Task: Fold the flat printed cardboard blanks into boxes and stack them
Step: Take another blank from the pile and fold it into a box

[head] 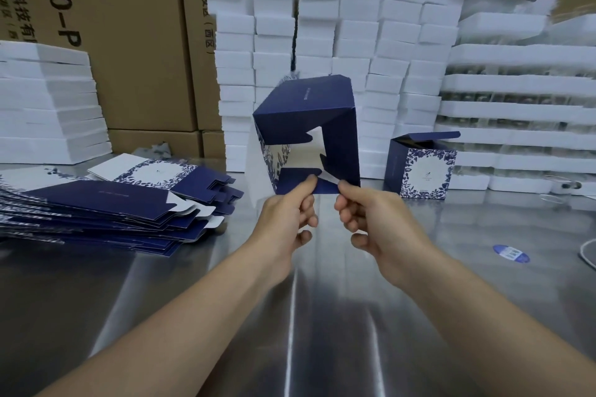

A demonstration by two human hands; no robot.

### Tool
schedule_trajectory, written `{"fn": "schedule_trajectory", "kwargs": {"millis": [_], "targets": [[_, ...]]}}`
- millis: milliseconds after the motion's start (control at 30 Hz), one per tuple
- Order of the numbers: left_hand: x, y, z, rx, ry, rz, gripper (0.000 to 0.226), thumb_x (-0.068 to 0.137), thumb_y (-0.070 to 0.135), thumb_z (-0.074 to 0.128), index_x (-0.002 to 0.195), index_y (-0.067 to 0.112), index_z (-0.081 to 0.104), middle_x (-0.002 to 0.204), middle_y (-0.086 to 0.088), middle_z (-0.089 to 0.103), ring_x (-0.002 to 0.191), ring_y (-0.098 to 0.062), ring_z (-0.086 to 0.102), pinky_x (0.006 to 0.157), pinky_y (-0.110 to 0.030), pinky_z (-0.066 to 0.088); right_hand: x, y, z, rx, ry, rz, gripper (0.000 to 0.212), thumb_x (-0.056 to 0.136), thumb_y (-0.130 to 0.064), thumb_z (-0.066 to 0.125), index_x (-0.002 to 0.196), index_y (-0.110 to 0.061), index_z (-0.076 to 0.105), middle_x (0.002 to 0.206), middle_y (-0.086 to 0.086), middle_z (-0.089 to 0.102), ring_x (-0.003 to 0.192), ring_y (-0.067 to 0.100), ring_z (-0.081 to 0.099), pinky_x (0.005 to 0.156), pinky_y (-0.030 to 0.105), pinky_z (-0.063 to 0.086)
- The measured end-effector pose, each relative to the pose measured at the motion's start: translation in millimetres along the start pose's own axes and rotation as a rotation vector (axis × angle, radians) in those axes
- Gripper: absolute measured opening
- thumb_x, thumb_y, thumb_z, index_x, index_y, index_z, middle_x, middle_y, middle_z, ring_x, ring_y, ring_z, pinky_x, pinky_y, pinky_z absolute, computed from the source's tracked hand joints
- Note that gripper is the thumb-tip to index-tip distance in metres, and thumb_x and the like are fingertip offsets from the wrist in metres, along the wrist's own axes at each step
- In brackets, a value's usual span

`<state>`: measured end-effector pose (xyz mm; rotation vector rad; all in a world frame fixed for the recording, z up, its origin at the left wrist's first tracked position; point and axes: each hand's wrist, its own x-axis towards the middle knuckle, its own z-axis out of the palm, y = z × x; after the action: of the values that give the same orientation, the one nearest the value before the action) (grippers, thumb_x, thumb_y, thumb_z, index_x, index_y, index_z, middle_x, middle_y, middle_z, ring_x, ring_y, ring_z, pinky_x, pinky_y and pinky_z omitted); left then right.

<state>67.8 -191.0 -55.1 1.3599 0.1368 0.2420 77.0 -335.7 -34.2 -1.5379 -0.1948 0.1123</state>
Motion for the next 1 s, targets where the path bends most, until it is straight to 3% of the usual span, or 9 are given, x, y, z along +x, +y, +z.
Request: {"fn": "schedule_trajectory", "kwargs": {"millis": [200,400,567,633,700,767,833,900,1000], "targets": [[6,1,-4,-0.073,0.2,-0.039,0.054,0.099,0.048,0.066,0.054,0.025,0.05,0.052,0.007,0.046,0.066,-0.016,0.043,0.062,-0.03,0.032,4,3,-2,-0.001,0.012,0.027,0.037,0.097,-0.038,0.071,0.064,-0.021,0.069,0.062,-0.004,0.06,0.05,0.008,0.045,0.047,0.021,0.029],[12,-1,-7,-0.079,0.224,-0.043,0.042,0.097,0.044,0.069,0.067,0.021,0.052,0.052,0.008,0.047,0.061,-0.014,0.045,0.055,-0.028,0.032,5,5,-1,-0.051,0.04,0.019,0.039,0.097,-0.047,0.07,0.068,-0.021,0.07,0.062,-0.007,0.061,0.049,0.008,0.048,0.052,0.023,0.032],[10,-1,-10,0.066,0.025,-0.035,0.043,0.086,0.061,0.078,0.073,0.023,0.063,0.064,0.008,0.056,0.062,-0.008,0.06,0.064,-0.026,0.043,10,1,-5,-0.008,0.14,-0.036,0.037,0.1,-0.031,0.065,0.066,-0.016,0.063,0.055,-0.005,0.054,0.045,0.008,0.04,0.051,0.023,0.029],[6,5,-17,0.278,-0.193,-0.004,0.046,0.076,0.062,0.086,0.098,0.023,0.074,0.082,0.01,0.072,0.079,-0.005,0.073,0.071,-0.026,0.051,11,-3,-10,0.034,0.184,-0.091,0.038,0.098,-0.028,0.066,0.062,-0.016,0.061,0.053,-0.004,0.051,0.043,0.008,0.039,0.048,0.022,0.029],[4,10,-22,0.51,-0.306,0.005,0.043,0.084,0.044,0.086,0.121,0.027,0.07,0.107,0.008,0.078,0.092,-0.003,0.076,0.079,-0.027,0.057,12,-7,-16,0.085,0.228,-0.135,0.042,0.096,-0.027,0.067,0.055,-0.02,0.059,0.053,-0.004,0.05,0.043,0.009,0.038,0.046,0.022,0.03],[4,11,-26,0.543,-0.177,0.016,0.028,0.1,0.018,0.068,0.127,0.024,0.066,0.117,0.001,0.076,0.095,-0.006,0.076,0.083,-0.03,0.058,14,-9,-20,0.103,0.278,-0.164,0.048,0.092,-0.028,0.067,0.046,-0.022,0.053,0.053,-0.003,0.045,0.044,0.012,0.034,0.045,0.025,0.028],[8,12,-29,0.415,-0.003,0.066,0.033,0.107,0.011,0.049,0.136,0.025,0.06,0.123,0.0,0.073,0.104,-0.014,0.074,0.088,-0.035,0.06,14,-9,-24,0.072,0.33,-0.222,0.046,0.089,-0.028,0.066,0.049,-0.02,0.044,0.057,0.003,0.035,0.051,0.018,0.024,0.052,0.033,0.021],[13,17,-32,0.234,0.111,0.134,0.035,0.11,0.017,0.047,0.139,0.033,0.058,0.124,0.003,0.072,0.11,-0.016,0.07,0.09,-0.042,0.062,14,-7,-25,-0.036,0.374,-0.296,0.047,0.087,-0.03,0.065,0.057,-0.016,0.032,0.064,0.006,0.026,0.06,0.022,0.018,0.059,0.037,0.016],[14,25,-36,0.082,0.127,0.195,0.027,0.111,0.045,0.045,0.133,0.047,0.062,0.13,0.009,0.064,0.116,-0.013,0.065,0.082,-0.037,0.059,16,-1,-26,-0.218,0.398,-0.376,0.05,0.087,-0.032,0.064,0.055,-0.021,0.027,0.057,-0.001,0.022,0.057,0.017,0.019,0.056,0.033,0.019]]}}
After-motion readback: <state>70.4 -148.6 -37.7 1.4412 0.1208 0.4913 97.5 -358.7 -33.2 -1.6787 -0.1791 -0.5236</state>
